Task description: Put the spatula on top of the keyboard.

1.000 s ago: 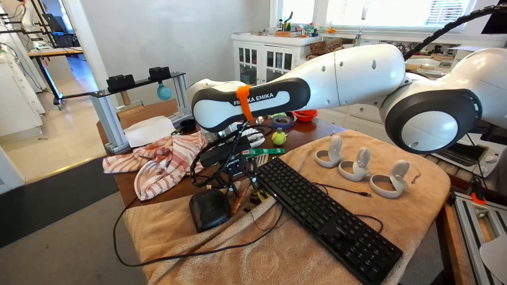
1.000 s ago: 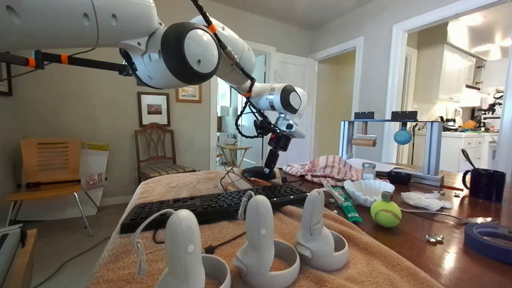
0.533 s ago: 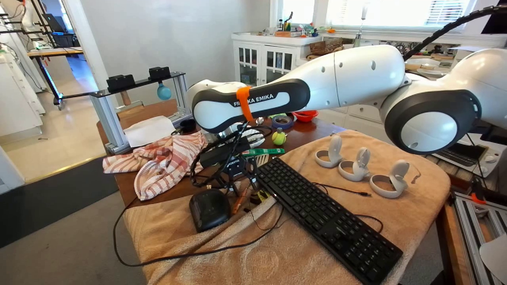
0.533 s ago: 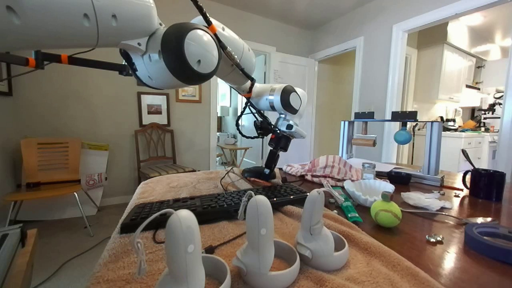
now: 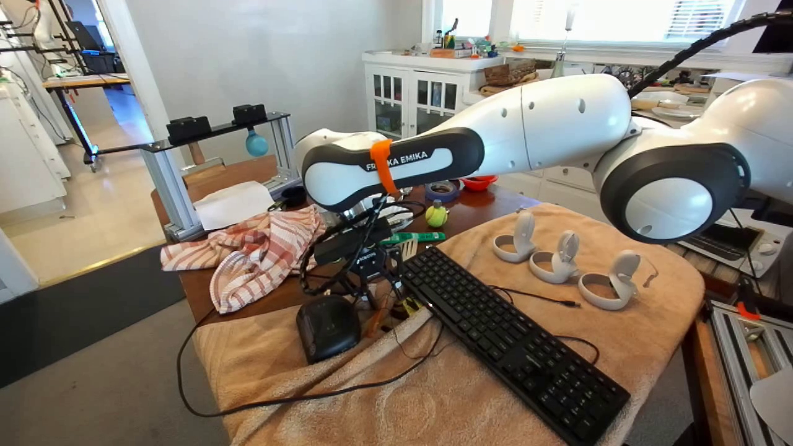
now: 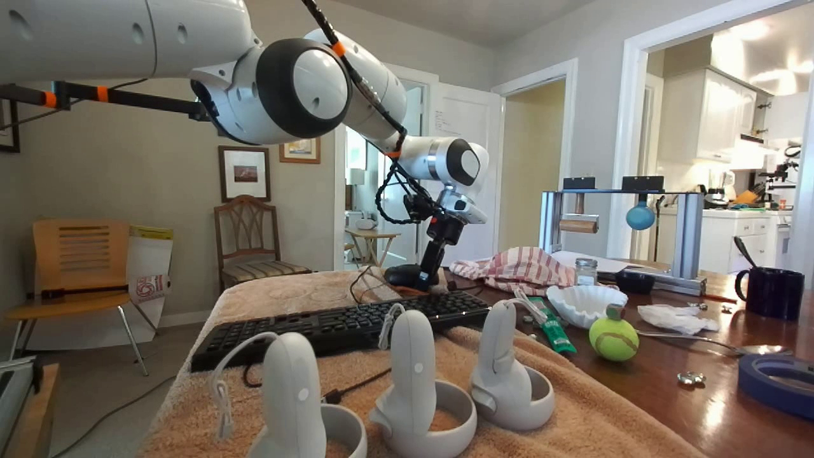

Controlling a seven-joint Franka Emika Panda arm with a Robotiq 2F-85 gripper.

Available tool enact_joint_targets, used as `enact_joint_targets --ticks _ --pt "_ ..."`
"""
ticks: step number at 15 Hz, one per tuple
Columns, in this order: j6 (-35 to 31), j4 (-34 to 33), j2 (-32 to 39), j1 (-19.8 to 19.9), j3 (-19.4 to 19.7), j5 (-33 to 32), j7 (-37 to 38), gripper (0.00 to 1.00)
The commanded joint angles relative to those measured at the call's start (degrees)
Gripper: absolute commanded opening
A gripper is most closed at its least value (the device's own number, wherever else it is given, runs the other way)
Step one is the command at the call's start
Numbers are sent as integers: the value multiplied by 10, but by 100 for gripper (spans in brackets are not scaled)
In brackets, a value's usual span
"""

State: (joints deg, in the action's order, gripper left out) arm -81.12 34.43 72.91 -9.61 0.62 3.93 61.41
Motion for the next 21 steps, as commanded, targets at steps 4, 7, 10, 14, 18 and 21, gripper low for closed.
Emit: enact_joint_targets --ticks 4,7,10,14,18,21 --pt "-3 -26 20 -10 18 -14 35 66" --pt "-8 -27 24 -12 20 -14 43 70" --pt "-9 -27 26 -13 18 -11 43 63" --pt "-12 -28 25 -15 18 -11 42 48" --pt "-15 -27 23 -16 18 -11 40 16" --pt "-15 -27 21 -17 19 -12 39 2"
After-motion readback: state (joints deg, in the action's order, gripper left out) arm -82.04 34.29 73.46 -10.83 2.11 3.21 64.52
